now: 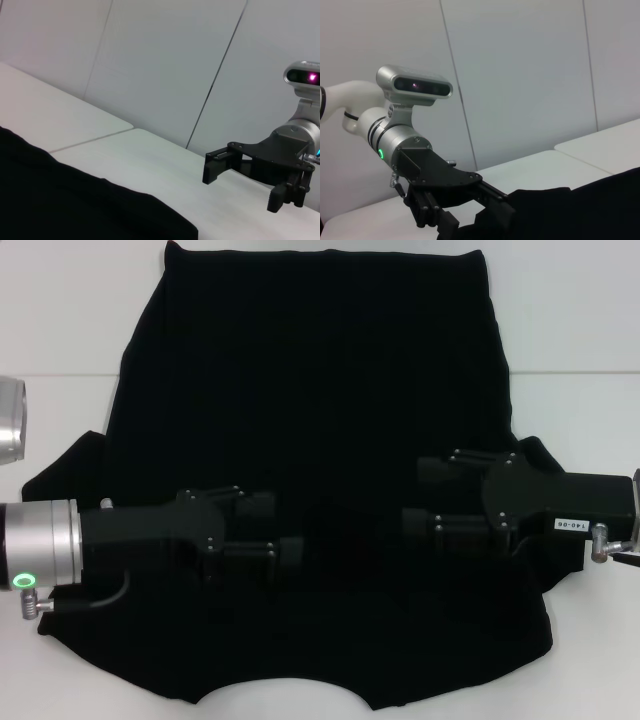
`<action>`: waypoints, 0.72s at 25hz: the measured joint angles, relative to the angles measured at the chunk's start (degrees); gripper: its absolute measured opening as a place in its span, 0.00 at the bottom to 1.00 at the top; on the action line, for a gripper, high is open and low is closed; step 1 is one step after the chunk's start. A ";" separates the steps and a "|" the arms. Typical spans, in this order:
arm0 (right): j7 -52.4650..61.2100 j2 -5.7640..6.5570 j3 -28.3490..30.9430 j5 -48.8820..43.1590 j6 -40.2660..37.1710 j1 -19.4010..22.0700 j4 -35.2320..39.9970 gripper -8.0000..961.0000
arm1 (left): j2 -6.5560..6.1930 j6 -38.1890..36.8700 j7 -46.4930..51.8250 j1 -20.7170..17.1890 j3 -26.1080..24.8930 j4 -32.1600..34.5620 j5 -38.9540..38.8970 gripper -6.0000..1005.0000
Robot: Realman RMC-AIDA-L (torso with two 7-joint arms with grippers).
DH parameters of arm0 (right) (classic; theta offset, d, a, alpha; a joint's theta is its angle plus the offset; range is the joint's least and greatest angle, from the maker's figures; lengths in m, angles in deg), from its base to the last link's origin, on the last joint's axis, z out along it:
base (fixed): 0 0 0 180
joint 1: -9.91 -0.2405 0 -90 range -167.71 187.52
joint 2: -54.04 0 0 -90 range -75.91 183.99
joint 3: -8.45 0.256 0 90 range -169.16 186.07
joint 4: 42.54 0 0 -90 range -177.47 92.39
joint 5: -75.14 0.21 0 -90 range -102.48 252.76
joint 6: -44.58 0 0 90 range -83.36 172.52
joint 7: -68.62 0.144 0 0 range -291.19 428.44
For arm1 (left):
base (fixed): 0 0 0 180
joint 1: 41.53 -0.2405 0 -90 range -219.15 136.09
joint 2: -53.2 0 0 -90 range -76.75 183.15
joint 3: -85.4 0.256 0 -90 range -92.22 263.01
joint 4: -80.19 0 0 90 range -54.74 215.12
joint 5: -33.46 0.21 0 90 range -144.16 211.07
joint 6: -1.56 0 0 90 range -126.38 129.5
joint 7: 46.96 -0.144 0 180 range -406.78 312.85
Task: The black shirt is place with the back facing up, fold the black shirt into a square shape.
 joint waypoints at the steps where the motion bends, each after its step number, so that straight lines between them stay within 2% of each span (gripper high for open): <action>1: 0.01 0.02 -0.12 -0.02 0.03 -0.01 0.01 0.85 | 0.01 -0.01 0.00 -0.07 0.00 0.01 0.19 0.87; 18: 0.02 -0.43 0.16 -1.33 0.86 0.40 -0.06 0.85 | 0.77 0.72 -0.24 -1.88 0.00 -0.18 0.34 0.87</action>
